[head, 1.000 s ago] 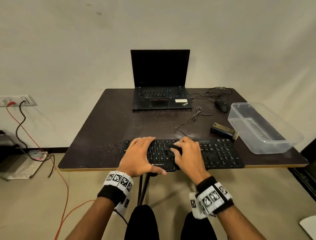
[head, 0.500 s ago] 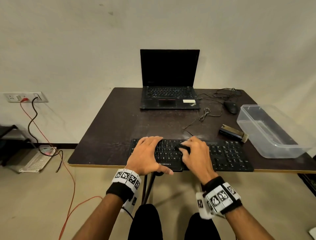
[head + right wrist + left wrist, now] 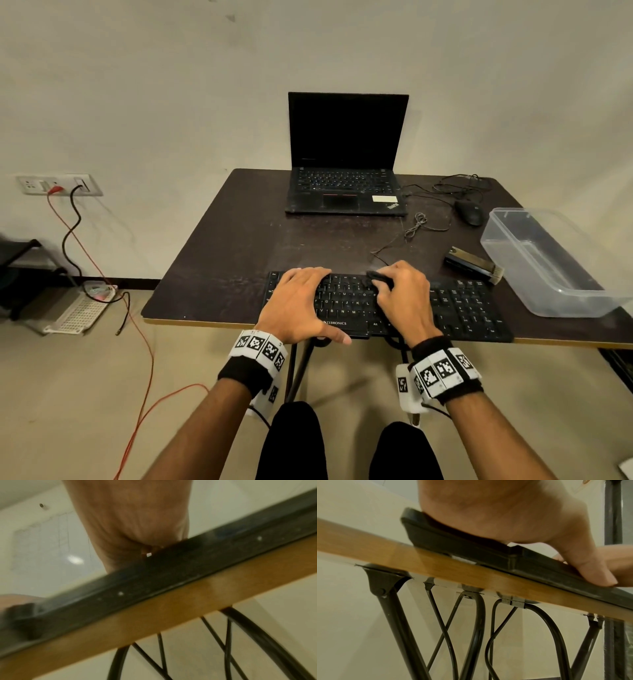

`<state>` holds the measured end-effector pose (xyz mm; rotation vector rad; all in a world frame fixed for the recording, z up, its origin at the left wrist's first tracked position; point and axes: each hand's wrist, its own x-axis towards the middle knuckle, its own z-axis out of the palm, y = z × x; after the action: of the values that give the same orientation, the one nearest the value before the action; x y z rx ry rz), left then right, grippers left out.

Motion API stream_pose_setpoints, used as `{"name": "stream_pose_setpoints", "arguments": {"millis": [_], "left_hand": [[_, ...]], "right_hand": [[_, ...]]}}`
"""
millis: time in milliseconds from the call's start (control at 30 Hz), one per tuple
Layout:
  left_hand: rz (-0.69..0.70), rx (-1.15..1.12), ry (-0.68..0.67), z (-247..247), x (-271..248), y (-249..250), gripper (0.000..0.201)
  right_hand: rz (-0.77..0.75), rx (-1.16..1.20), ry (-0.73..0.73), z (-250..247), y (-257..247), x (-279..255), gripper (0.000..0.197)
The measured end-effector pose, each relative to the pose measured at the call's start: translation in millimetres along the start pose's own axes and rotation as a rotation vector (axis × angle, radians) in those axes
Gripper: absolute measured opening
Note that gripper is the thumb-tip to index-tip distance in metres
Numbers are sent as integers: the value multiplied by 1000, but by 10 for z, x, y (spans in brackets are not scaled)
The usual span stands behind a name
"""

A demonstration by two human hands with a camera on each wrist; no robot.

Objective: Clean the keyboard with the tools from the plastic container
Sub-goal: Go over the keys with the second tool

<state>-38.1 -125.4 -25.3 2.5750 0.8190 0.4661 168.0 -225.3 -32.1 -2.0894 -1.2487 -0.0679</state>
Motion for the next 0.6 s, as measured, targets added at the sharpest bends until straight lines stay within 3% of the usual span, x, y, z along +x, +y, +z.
{"name": "stream_pose_setpoints", "arguments": {"millis": [67,233,367,500,600], "left_hand": [[4,-2,3,4,3,-8,125],[-4,-8,-6,0,5,-3,127],[5,-4,-8,27,16,-25,128],[-5,3,-9,41,22,-55,130],[-8,7,-7,67,35,-79,130]], "right_hand": [[-53,7,-76,24,-46,-25,10],[78,-7,-10,-27,23,110,13],[-71,34,-119,39,-95,36,11],[58,-20,20,-16,18,77,12],[-72,-68,-40,19,-7,-25,12]]}}
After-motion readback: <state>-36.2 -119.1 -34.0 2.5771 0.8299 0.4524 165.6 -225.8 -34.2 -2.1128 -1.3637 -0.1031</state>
